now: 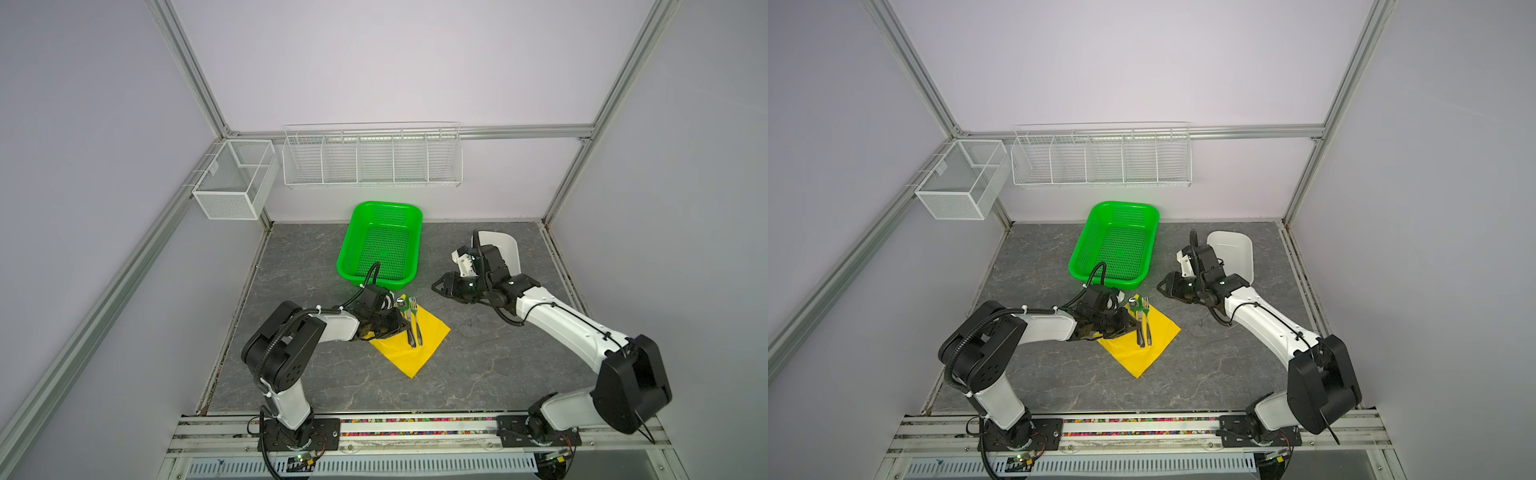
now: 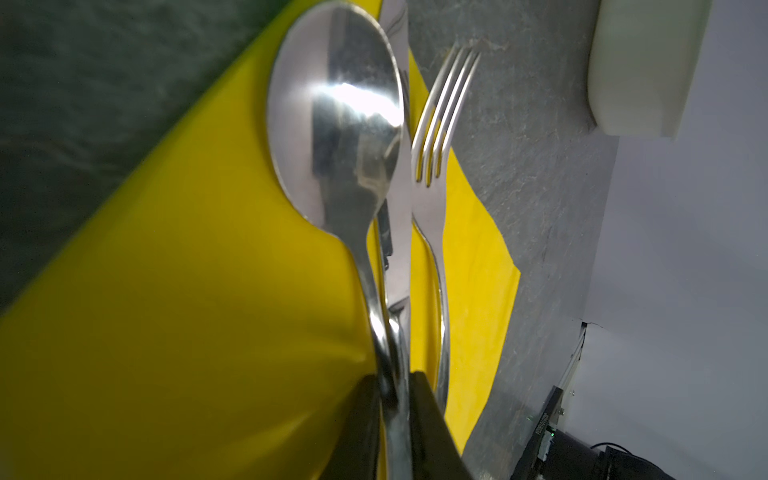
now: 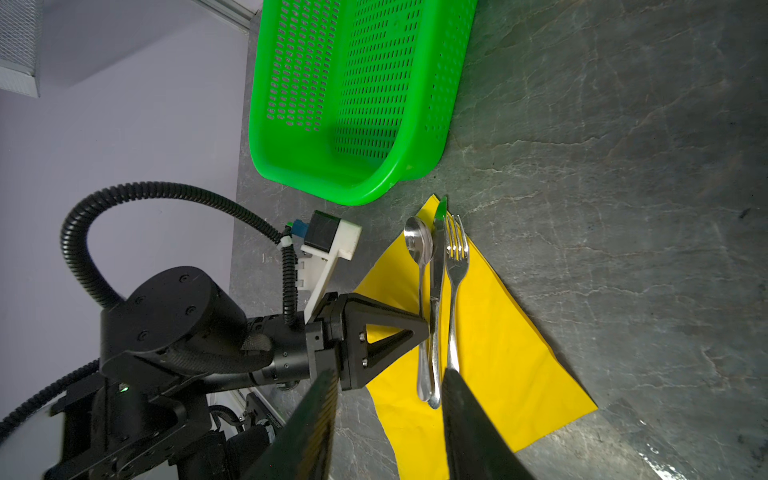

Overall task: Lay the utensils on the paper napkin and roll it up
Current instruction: 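Lower the spoon beside the knife with the left gripper while the right draws back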

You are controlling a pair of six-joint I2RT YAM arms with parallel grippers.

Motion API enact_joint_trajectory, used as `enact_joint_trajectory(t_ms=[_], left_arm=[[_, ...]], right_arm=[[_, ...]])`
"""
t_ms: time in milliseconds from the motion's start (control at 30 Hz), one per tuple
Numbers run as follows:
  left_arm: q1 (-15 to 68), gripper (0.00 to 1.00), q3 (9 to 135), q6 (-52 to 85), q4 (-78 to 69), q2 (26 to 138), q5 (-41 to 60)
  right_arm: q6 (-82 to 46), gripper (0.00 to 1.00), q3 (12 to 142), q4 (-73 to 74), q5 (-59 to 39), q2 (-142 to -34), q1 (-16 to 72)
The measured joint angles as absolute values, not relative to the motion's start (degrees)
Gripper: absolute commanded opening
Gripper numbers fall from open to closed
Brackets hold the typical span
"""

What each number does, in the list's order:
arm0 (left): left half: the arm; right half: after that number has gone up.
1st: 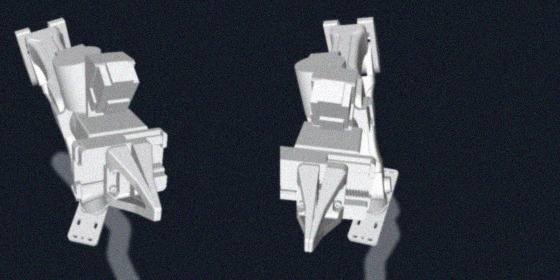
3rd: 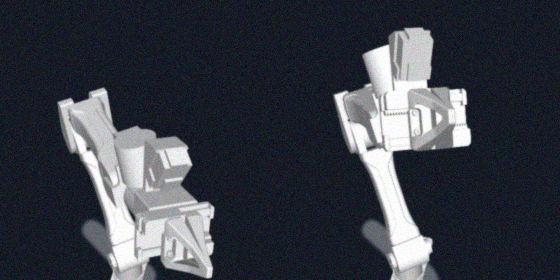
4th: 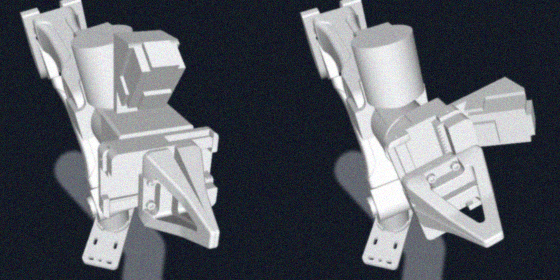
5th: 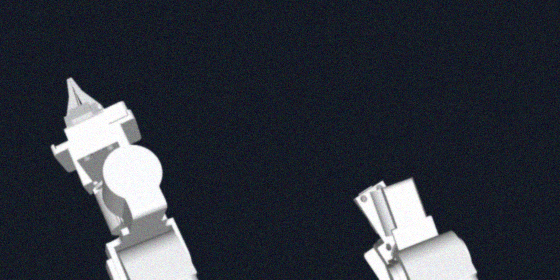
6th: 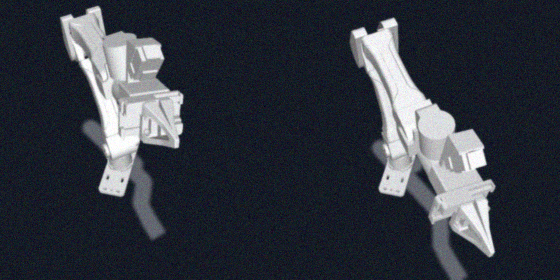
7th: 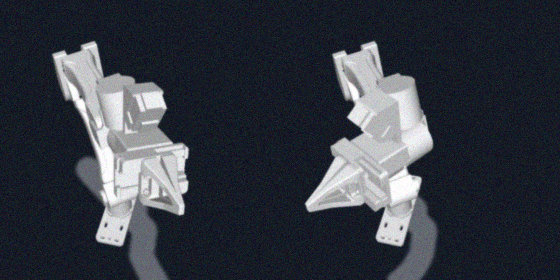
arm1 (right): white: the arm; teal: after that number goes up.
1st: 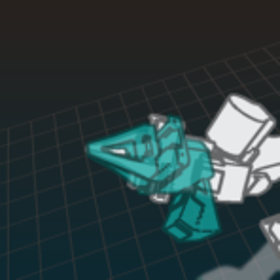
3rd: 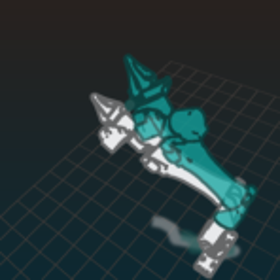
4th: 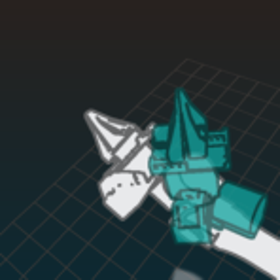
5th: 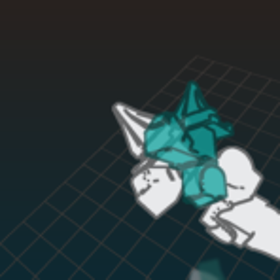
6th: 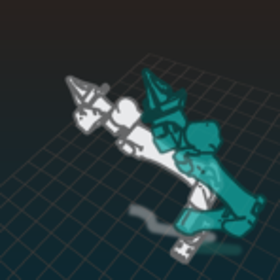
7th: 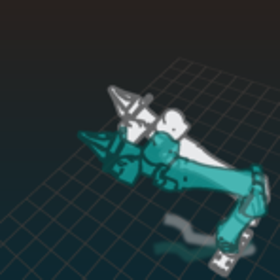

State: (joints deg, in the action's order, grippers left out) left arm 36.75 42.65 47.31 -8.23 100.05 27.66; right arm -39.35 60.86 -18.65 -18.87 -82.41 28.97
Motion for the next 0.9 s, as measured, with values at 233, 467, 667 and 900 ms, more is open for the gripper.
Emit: enact_joint_trajectory(t_ms=[233,467,667,900], left_arm=[[36.8,0.16,42.5,47.3,-6.5,98.7,25.7],[36.8,0.21,42.5,46.1,-2.7,97.0,22.9],[37.0,0.32,43.5,44.8,-0.8,96.2,22.0],[38.1,0.34,48.3,43.7,4.4,96.2,18.1]], right_arm=[[-39.2,0.45,60.9,-18.7,-18.9,-82.4,29.0],[-39.1,0.45,60.9,-18.7,-18.9,-82.6,29.1],[-39.0,0.45,60.9,-18.7,-18.9,-82.8,29.4],[-38.9,0.44,61.4,-19.2,-18.6,-82.9,29.4]])
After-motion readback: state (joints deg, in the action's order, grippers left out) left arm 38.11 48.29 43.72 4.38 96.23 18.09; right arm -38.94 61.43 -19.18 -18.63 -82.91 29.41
